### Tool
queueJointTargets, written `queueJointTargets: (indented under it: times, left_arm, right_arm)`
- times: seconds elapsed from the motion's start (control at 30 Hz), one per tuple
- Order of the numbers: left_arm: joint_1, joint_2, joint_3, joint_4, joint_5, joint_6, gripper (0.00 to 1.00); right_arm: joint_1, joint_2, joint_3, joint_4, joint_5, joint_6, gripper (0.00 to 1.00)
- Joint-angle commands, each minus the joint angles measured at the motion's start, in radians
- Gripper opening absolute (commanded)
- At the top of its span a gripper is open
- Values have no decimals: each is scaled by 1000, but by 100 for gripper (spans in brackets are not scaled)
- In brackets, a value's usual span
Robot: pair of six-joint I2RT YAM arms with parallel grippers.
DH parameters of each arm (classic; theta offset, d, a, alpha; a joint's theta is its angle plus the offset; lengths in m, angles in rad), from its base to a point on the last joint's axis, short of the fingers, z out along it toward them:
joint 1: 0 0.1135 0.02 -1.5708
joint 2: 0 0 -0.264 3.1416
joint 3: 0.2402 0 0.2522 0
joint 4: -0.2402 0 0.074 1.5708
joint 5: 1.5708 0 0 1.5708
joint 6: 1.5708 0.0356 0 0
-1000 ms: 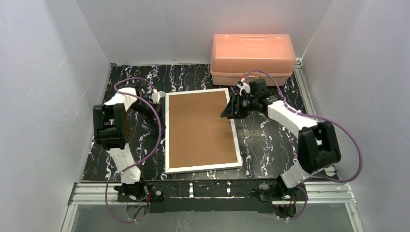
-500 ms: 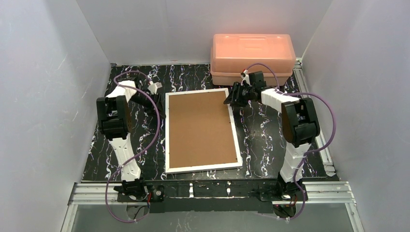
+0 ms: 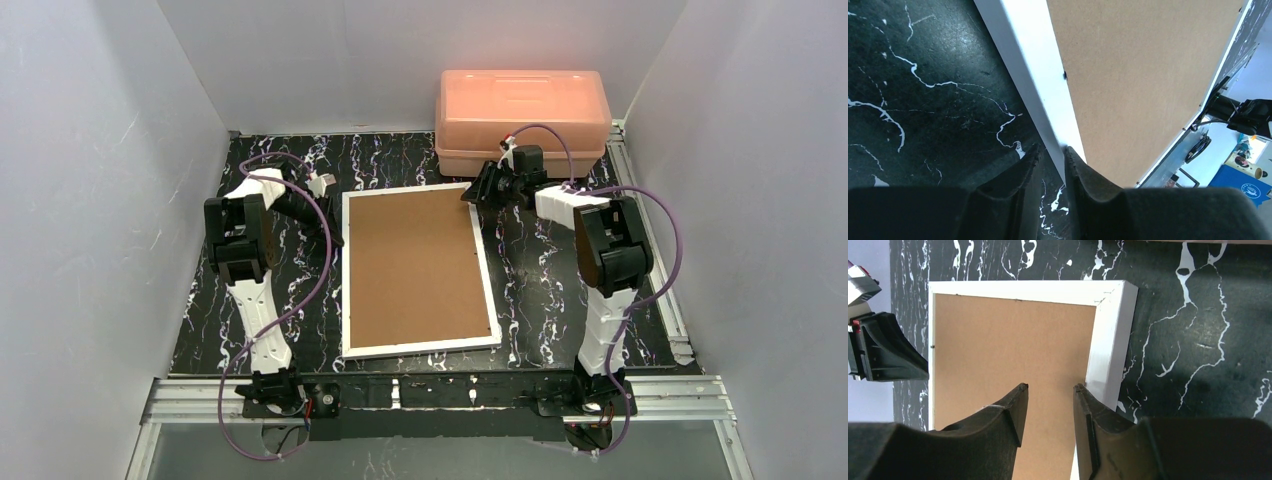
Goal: Put the photo into the frame
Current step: Install the photo frame at the center of the board.
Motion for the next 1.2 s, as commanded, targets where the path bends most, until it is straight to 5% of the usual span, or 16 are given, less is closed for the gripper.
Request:
queueJointTargets:
  times: [0.0, 1.17]
  left_arm:
    - [0, 4, 24, -17, 13, 3, 19]
    - [-20, 30, 19, -6, 14, 5, 1]
  right_arm:
    - [-4, 42, 10, 83, 0, 25, 45]
    - [62, 55, -67, 37, -20, 94, 43]
